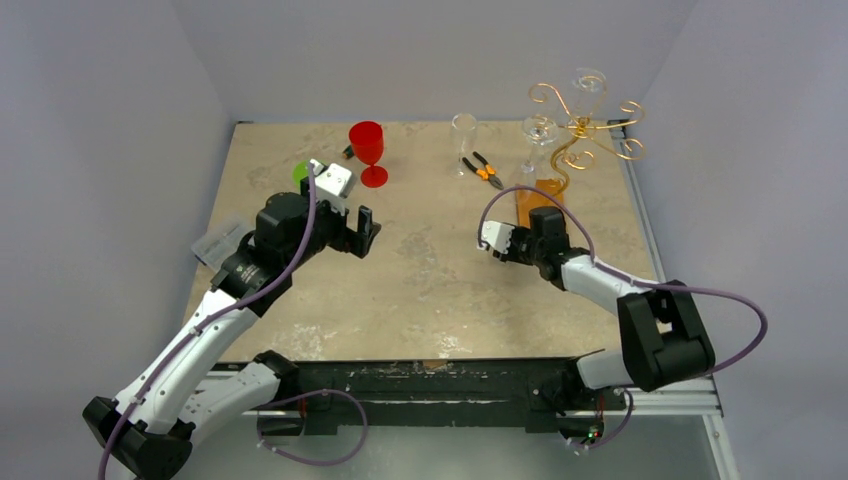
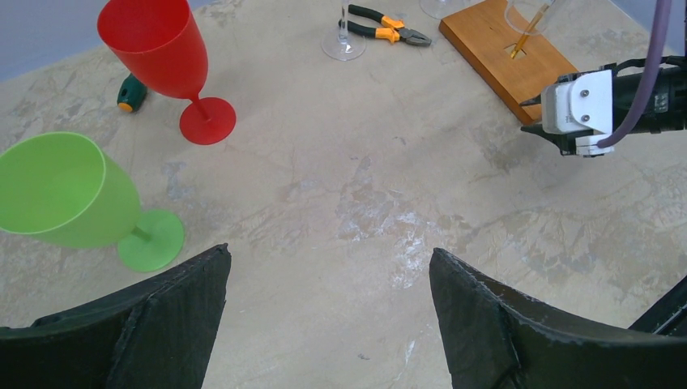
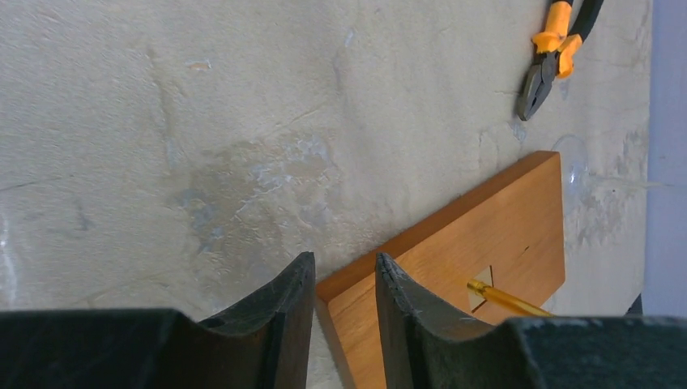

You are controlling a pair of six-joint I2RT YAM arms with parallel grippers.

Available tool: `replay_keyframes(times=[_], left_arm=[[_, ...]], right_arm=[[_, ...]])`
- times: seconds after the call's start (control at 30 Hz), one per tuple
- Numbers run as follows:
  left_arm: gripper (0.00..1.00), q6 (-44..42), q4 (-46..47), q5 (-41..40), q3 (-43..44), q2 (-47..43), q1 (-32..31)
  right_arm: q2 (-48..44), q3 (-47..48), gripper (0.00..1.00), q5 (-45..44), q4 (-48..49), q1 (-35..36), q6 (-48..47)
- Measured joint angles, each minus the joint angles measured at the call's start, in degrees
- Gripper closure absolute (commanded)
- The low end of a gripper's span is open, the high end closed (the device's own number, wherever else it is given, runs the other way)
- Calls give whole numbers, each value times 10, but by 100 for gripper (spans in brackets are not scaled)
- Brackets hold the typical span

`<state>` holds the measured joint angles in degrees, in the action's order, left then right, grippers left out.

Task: Place the wine glass upside down on the wine glass rack
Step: Move the wine rack to the center of the board.

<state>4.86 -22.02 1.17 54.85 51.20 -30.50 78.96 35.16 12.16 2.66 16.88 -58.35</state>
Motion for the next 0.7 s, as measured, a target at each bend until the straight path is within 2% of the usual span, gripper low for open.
replay_keyframes(times=[0.3,0.7], left_arm=[[10,0,0,0,0,0,0],[10,0,0,0,0,0,0]], right_arm=[[47,-2,69,-53,28,0,-14],[56,-10,66,-87,49,1,-12]])
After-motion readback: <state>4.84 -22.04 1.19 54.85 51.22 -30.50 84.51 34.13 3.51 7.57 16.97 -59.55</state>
